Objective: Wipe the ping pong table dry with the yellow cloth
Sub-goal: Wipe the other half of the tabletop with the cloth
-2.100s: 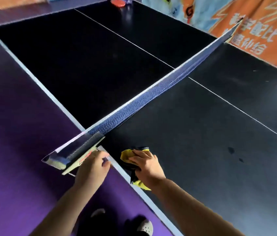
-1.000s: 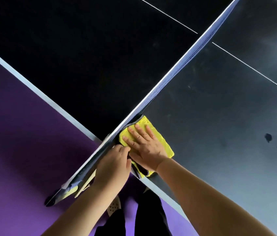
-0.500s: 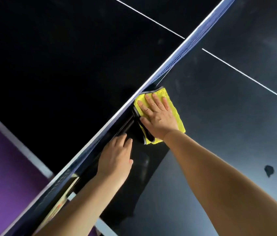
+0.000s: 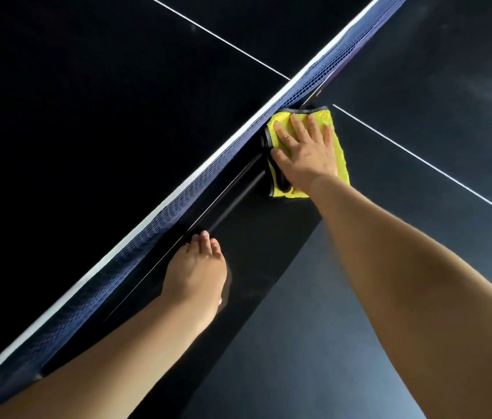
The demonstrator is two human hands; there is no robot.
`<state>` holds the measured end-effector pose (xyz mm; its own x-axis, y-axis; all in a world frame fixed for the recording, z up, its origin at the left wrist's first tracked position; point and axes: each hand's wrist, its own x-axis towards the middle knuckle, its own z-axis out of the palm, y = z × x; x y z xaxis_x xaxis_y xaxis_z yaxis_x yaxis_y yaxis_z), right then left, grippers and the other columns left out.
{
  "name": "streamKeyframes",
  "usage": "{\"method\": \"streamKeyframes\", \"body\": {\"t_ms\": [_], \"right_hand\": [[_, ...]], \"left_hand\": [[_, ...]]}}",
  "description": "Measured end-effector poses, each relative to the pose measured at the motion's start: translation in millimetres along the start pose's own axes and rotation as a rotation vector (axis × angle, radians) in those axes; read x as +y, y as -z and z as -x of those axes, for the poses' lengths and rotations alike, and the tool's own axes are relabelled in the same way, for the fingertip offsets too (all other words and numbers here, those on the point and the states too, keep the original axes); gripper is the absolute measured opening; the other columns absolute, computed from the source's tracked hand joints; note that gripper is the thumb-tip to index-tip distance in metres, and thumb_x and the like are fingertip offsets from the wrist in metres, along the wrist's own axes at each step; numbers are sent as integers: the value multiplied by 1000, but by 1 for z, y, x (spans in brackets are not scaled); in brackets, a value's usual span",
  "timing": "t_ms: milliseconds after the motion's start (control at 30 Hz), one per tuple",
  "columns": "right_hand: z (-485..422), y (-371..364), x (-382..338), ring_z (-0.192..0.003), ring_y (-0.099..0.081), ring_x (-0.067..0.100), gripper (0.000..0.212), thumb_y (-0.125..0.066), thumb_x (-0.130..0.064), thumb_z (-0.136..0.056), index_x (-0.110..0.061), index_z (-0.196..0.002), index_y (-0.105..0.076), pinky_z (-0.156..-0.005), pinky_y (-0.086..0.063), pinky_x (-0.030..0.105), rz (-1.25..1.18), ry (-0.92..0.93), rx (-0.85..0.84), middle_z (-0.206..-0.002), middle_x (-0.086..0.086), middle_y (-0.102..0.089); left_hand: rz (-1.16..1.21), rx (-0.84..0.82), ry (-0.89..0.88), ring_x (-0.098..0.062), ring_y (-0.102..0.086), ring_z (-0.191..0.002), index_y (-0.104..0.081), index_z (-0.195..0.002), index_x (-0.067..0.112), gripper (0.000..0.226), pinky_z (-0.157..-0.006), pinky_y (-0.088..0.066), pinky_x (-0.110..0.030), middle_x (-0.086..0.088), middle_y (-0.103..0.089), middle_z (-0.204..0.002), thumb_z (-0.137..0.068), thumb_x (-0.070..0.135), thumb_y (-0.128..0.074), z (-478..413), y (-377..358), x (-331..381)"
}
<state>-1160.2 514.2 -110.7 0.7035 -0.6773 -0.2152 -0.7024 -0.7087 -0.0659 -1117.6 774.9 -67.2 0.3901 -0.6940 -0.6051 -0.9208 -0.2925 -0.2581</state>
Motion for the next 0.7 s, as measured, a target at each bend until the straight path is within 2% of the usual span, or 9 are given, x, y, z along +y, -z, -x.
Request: {"method": "streamKeyframes", "body": {"t_ms": [100, 233, 367, 533, 700], "right_hand": [[-21, 9, 27, -150, 16, 24, 58, -18, -63, -99, -45, -154, -6, -118, 13, 55, -31, -46, -9, -165, -8, 5], [-29, 18, 70, -151, 14, 22, 61, -22, -66, -98, -44, -154, -12, -118, 12, 56, -60, -135, -12, -165, -8, 3], [-11, 17, 96, -151, 13, 21, 61, -24, -64, -98, -43, -155, -12, -120, 9, 51, -109, -218, -34, -165, -8, 5], [25, 5, 82, -151, 14, 21, 59, -22, -60, -100, -45, -154, -6, -120, 8, 50, -118, -285, -42, -165, -6, 7], [73, -7, 50, -150, 16, 24, 58, -19, -59, -100, -45, -154, -2, -120, 8, 52, -97, -262, -43, -165, -4, 8]], "left_hand": [[-51, -39, -4, -34, -17, -143, -8, -147, -5, 71, -115, -19, -38, -28, -7, -153, -96, 25, -48, -9, 4, 5], [-85, -92, 6, -32, -14, -144, -5, -147, -4, 88, -116, -15, -37, -26, -4, -154, -90, 39, -56, -14, 10, 5], [-61, -93, 11, -29, -12, -145, -3, -148, -1, 89, -116, -12, -36, -22, -2, -156, -89, 40, -57, -13, 13, 3], [-17, -64, 16, -26, -13, -145, -5, -149, 2, 91, -116, -13, -33, -18, -5, -157, -88, 43, -59, -9, 9, 1], [18, -38, 11, -26, -14, -144, -7, -149, 5, 92, -113, -22, -33, -17, -6, -157, -86, 45, -61, -4, 10, -1]]}}
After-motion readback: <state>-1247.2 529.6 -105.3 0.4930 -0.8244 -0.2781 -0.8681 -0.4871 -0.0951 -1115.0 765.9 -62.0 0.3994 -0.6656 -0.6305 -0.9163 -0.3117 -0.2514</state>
